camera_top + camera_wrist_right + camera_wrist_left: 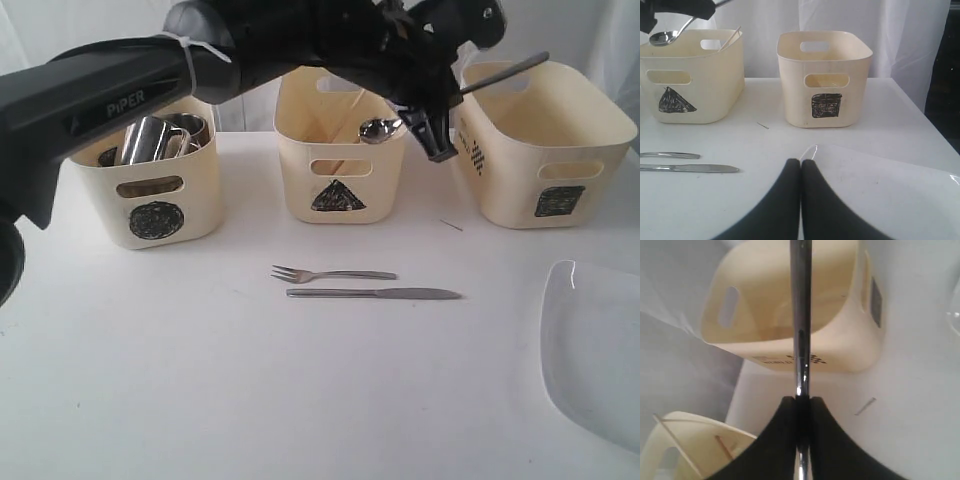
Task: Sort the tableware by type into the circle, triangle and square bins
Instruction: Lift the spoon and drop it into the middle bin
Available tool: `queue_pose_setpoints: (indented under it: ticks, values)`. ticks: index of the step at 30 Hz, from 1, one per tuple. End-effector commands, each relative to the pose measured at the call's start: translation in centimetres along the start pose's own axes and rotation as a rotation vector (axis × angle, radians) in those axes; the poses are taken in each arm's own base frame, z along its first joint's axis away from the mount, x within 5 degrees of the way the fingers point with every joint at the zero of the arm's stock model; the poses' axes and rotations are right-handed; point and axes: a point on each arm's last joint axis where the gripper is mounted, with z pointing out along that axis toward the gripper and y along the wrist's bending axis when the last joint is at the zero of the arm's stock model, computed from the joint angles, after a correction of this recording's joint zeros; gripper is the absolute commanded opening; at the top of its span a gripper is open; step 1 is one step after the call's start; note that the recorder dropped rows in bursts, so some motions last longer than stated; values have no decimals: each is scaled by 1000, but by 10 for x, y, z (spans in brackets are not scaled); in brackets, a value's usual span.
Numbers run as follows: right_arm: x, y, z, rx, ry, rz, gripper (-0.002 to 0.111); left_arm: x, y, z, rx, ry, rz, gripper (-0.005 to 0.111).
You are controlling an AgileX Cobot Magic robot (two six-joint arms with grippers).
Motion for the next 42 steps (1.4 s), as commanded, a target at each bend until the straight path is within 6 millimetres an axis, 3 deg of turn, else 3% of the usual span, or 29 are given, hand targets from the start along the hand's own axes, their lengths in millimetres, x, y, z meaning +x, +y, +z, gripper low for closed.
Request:
queue_pose_setpoints:
  ticks: [1, 7, 17, 25, 37, 42]
  values:
    - [1, 0, 0, -2, -8, -5, 0, 5, 17, 5, -126, -60, 17, 0]
    - [1, 0, 0, -2, -8, -5, 0, 24, 16, 23, -150, -30, 69, 0]
    - [1, 0, 0, -2, -8, -5, 0, 33, 26, 24, -185, -32, 48, 0]
    - [1, 0, 0, -2, -10, -5, 0, 56, 27, 47, -251, -53, 33, 0]
    - [1, 0, 0, -2, -10, -5, 0, 72, 38, 45, -242, -16, -10, 0]
    - [1, 0, 0, -2, -10, -5, 0, 72, 37, 45, -226, -25, -55, 19]
